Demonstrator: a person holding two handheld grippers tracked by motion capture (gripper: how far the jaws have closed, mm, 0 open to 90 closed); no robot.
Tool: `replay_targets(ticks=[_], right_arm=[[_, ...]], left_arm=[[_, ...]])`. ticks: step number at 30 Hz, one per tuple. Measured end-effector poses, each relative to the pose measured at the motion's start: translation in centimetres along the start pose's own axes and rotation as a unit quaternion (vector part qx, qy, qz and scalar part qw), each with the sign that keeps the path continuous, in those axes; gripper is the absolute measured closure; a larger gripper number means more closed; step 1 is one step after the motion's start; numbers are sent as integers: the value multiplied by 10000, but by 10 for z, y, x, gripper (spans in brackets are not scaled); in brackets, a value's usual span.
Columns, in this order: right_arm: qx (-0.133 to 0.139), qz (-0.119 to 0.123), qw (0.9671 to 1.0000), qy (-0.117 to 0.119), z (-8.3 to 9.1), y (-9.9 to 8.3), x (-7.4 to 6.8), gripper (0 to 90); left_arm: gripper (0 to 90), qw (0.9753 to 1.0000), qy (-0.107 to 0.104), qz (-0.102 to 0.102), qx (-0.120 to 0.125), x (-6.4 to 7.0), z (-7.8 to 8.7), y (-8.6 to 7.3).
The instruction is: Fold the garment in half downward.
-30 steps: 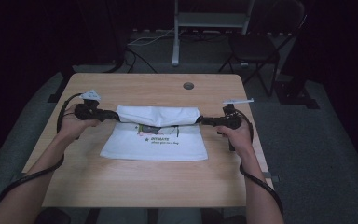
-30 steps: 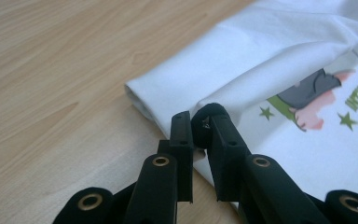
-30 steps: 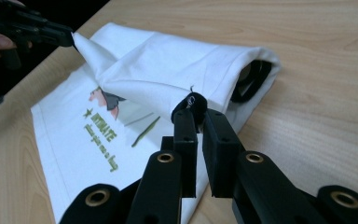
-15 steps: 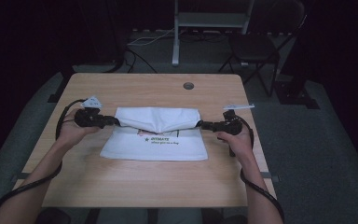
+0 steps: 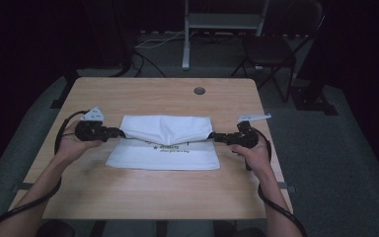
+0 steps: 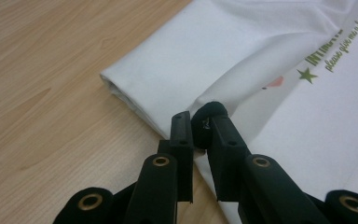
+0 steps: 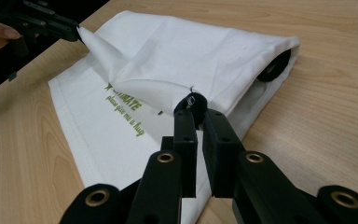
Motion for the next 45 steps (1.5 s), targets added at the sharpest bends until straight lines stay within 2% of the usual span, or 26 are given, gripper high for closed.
replay_targets(ticks=[5, 9, 16, 22, 38, 45], right_arm=[[-2, 22, 10000, 27, 4, -4, -2, 843], [-34, 58, 10000, 35, 7, -8, -5, 842], [-54, 111, 9999, 63, 10, -17, -9, 842], [-44, 112, 9999, 64, 12, -20, -8, 842], [-15, 206, 9997, 119, 17, -26, -18, 843], [-12, 203, 9997, 106, 19, -28, -17, 843]], left_arm=[[804, 10000, -5, -61, 1, 6, 3, -2], [803, 9998, 7, -184, -62, 12, 6, -4], [801, 9996, -96, -237, -71, 19, 6, -11], [801, 9994, -91, -316, -106, 23, 7, -15], [803, 9994, -97, -335, -39, 30, 11, -21], [803, 9993, -84, -362, -44, 32, 13, -21]])
Point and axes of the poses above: each handheld gripper's, and its own axes: z roughly backward along the jaws, y roughly out of its top, x roughly to its right, the point moved 8 cm from there along -z, roughly forward along the jaws, and after that the axes turned 10 degrees about -y, right-handed, at the moved point
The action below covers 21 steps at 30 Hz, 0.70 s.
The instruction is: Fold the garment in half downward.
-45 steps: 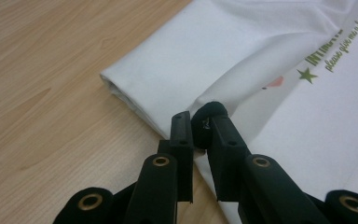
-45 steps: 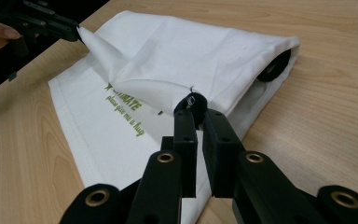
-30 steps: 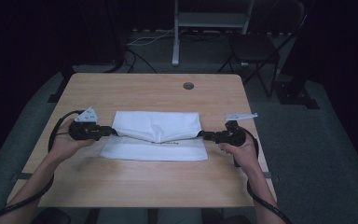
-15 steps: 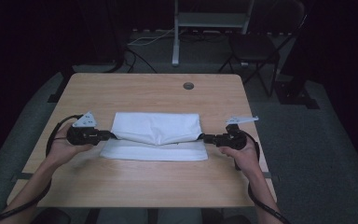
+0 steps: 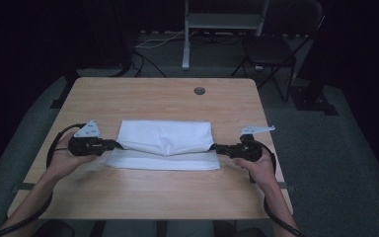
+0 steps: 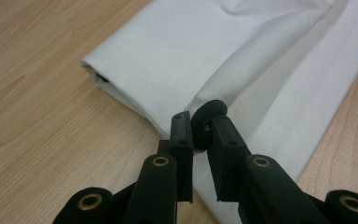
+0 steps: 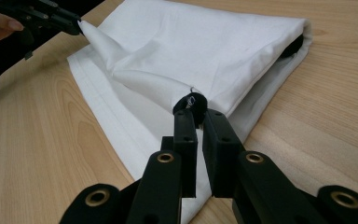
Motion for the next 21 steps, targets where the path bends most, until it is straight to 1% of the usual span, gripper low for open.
replay_targets(ticks=[11, 21], right_arm=[[-22, 16, 10000, 2, 1, -2, -2, 842], [-58, 22, 10000, 9, 1, -6, -2, 842]], left_arm=[[801, 10000, 16, -7, -3, 1, 1, -2], [801, 10000, 27, -24, -14, 4, 0, -6]])
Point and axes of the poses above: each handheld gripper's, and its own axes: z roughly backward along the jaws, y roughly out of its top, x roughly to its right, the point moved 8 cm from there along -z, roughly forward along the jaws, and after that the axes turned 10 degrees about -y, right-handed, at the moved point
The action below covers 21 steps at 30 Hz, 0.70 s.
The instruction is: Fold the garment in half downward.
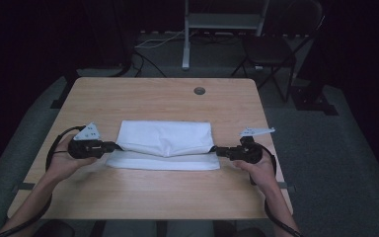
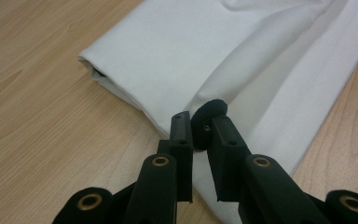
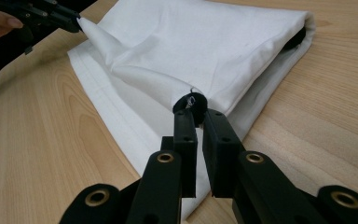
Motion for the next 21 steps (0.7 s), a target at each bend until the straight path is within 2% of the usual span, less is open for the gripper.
replay_targets(ticks=[11, 21], right_arm=[[-20, 2, 10000, 15, 3, -4, -1, 842], [0, 19, 10000, 20, 7, -5, -2, 842]], left_arm=[[802, 9999, 14, -119, -38, 5, 3, 0], [801, 9999, 21, -133, 0, 8, 6, 0]])
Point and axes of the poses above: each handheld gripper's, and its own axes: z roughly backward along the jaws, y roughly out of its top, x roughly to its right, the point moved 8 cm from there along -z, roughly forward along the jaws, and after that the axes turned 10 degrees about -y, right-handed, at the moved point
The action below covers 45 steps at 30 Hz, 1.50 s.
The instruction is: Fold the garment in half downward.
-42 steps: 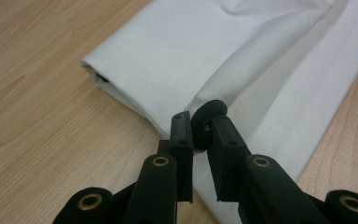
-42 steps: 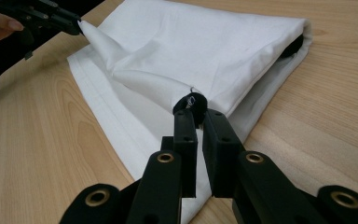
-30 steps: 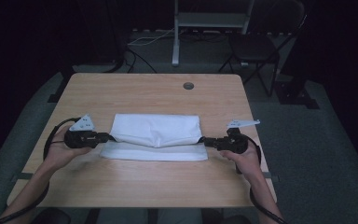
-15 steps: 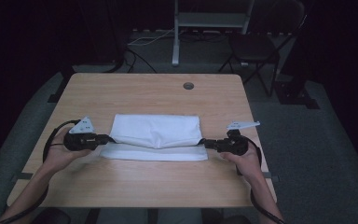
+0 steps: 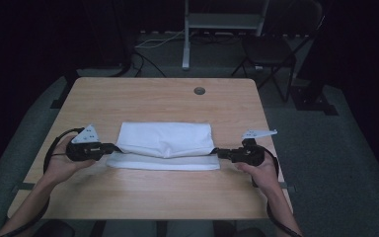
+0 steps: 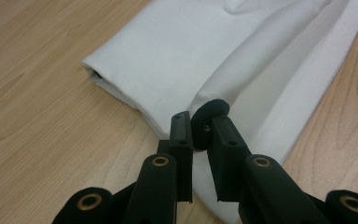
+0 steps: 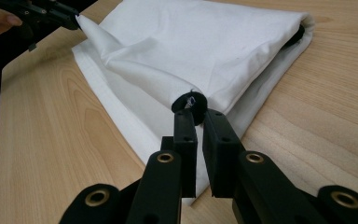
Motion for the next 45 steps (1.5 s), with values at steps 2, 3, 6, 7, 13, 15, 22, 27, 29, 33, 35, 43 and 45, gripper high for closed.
replay_targets(ticks=[2, 3, 6, 7, 13, 15, 22, 27, 29, 33, 35, 43, 45], right_arm=[[0, 26, 10000, -1, 0, -1, 0, 841], [-3, 20, 10000, 4, 0, -1, 0, 841], [-1, 33, 10000, 7, 1, -2, -1, 841], [4, 38, 10000, 9, 1, -2, -1, 842], [4, 72, 10000, 26, 4, -2, -4, 842], [-2, 83, 10000, 26, 4, -3, -4, 842], [-72, 95, 9999, 31, 4, -7, -4, 841], [-94, 94, 9999, 49, 5, -11, -4, 841], [-103, 99, 9999, 50, 5, -12, -5, 840], [-136, 119, 9998, 74, 4, -14, -6, 837], [-151, 141, 9998, 63, 4, -15, -5, 837], [-213, 164, 9996, 43, 4, -17, -7, 830], [-267, 210, 9994, 45, 5, -18, -7, 824]], left_arm=[[801, 10000, 14, -16, -14, 1, 0, -1], [801, 10000, 14, -24, -19, 1, 0, -1], [801, 10000, 2, -9, 10, 2, 1, -1], [801, 10000, -7, -30, -3, 2, 1, -1], [800, 10000, 5, -79, 21, 5, 4, 0], [800, 9999, 11, -102, 17, 6, 5, 0], [797, 9999, 5, -115, -8, 8, 6, -2], [797, 9999, 0, -160, -29, 12, 7, -4], [796, 9999, -2, -167, -42, 13, 7, -5], [792, 9998, -25, -158, -105, 15, 5, -9], [789, 9998, -39, -128, -112, 15, 5, -12], [784, 9998, -106, -85, -135, 18, 2, -20], [775, 9998, -128, -61, -99, 18, 4, -21]])
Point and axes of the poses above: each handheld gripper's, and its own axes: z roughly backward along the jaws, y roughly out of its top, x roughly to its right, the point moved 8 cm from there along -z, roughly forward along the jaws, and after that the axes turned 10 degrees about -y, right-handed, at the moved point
